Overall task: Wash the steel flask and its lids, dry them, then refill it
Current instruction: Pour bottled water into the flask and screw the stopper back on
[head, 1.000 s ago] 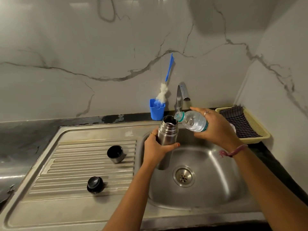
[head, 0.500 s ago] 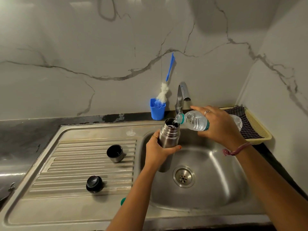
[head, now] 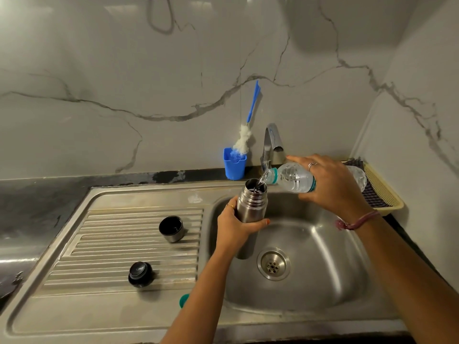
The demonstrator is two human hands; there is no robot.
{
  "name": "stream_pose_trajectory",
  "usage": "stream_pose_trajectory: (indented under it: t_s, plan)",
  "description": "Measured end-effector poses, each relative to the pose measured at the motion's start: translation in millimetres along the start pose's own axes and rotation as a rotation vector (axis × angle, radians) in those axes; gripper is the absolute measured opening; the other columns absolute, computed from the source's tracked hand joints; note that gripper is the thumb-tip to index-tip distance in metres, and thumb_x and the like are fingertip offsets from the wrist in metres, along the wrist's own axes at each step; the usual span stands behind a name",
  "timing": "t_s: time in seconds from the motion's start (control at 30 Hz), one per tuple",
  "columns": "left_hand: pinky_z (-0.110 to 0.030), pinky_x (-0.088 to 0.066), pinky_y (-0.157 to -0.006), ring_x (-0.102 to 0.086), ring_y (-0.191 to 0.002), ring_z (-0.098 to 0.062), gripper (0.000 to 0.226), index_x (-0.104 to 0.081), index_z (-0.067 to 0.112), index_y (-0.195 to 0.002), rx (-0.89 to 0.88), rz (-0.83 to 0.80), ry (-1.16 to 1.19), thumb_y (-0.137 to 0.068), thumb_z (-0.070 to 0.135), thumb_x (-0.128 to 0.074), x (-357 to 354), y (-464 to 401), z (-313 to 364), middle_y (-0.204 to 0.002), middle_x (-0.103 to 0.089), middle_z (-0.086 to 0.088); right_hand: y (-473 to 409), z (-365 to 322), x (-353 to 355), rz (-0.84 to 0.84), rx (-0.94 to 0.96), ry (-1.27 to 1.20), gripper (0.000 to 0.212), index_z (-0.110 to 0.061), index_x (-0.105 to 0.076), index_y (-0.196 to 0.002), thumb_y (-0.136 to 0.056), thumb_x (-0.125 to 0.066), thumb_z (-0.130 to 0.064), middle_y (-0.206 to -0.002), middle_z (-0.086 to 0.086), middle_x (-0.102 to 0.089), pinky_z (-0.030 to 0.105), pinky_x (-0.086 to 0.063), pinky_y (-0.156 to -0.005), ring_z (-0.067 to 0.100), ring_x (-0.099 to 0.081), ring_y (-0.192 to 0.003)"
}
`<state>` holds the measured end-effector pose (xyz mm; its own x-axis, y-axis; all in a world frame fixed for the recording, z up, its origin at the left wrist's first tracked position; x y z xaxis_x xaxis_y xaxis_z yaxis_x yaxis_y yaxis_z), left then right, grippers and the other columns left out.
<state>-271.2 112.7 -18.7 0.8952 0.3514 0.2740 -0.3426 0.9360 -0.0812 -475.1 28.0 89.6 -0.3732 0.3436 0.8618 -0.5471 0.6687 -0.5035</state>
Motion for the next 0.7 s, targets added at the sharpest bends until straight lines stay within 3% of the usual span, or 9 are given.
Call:
stream_pose_trajectory:
  t_s: [0.7]
  plan:
    - [-0.029,-0.055,-0.092,-0.064,-0.103,-0.009,0.074,-0.057,0.023,-0.126,0.005,-0.013,0.018,-0.062,0.025,-0.093,-4.4,5.8,-7.0,-0.113,-0.067,0.010,2.6,7.2,2.4,-0.016,0.009,0.044,0.075,-0.027,-0.058,-0.127,-0.058,-0.086,-0.038,-0.104,0.000,-0.062,0.034,-0.042,-0.078,0.022,-0.057,-0.091]
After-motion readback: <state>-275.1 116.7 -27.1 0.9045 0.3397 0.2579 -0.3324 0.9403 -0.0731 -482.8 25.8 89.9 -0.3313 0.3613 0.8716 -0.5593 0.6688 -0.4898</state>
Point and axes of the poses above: each hand's wrist, its own y-axis away from the middle knuckle, its own x-axis out of the back of the hand, z = x × y, the point moved 2 cm from there along -y, towards the middle knuckle
